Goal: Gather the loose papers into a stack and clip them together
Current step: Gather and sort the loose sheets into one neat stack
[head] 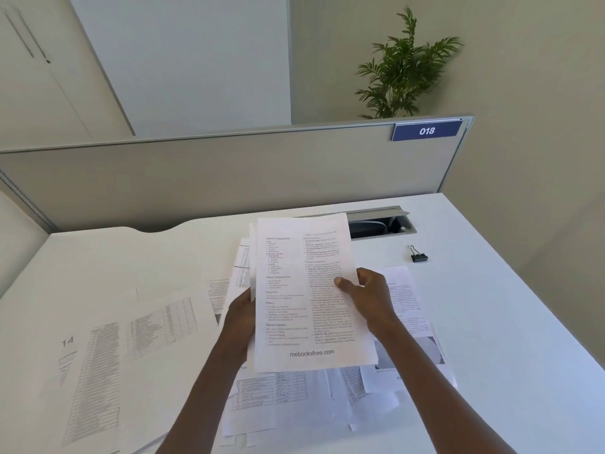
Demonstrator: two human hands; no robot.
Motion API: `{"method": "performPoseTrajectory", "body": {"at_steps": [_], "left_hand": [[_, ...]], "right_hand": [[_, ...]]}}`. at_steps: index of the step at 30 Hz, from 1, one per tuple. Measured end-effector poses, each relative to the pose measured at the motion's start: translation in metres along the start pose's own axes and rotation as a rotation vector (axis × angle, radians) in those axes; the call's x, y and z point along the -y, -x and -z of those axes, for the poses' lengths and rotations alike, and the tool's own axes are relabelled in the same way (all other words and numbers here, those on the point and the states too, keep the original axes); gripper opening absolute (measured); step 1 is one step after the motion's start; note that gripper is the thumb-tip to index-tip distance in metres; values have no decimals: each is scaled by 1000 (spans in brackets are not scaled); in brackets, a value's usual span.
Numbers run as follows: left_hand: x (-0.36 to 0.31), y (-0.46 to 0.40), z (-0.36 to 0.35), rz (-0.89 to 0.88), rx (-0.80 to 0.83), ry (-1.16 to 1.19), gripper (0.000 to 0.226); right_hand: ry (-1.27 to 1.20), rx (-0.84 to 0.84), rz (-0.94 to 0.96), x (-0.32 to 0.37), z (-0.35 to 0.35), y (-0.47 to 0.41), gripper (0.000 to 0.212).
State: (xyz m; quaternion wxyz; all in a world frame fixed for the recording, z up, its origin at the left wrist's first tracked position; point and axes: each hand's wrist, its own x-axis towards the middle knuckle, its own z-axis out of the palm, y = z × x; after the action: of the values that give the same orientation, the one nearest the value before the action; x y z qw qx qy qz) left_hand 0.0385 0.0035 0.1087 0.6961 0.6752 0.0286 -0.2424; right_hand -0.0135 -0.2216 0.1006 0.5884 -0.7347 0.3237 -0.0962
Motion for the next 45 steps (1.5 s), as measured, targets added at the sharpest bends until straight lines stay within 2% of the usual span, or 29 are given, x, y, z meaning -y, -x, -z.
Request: {"method": "performPoseTrajectory", "body": {"at_steps": [4, 9, 11, 15, 19, 25, 28, 31, 39, 45], "left_hand": [[4, -5, 1, 36, 12, 27, 18], [5, -15, -2, 145, -65, 138, 46], [3, -18, -5, 126, -45, 87, 43], [14, -30, -2, -66, -26, -150, 14], [24, -36, -5, -140, -58, -259, 18], [32, -37, -1, -175, -90, -273, 19], [38, -38, 6, -167, -114, -259, 20], [46, -38, 14, -145, -163, -274, 19], [59, -31, 20, -159, -206, -293, 25], [61, -27, 20, -166, -235, -320, 19]], "right_hand": [[2, -51, 36, -7, -2, -1, 33], [-32, -90, 81, -6, -3, 4, 58], [-51, -106, 81, -5, -3, 5, 61], [-51, -128, 95, -6, -6, 3, 56], [-45, -119, 98, -8, -10, 1, 49], [-30, -114, 57, -21, -6, -8, 41], [25, -174, 5, -35, 3, -16, 33], [130, -230, -75, -55, 20, -23, 35], [671, -280, -327, -111, 64, -24, 66], [812, -279, -385, -122, 72, -23, 78]]}}
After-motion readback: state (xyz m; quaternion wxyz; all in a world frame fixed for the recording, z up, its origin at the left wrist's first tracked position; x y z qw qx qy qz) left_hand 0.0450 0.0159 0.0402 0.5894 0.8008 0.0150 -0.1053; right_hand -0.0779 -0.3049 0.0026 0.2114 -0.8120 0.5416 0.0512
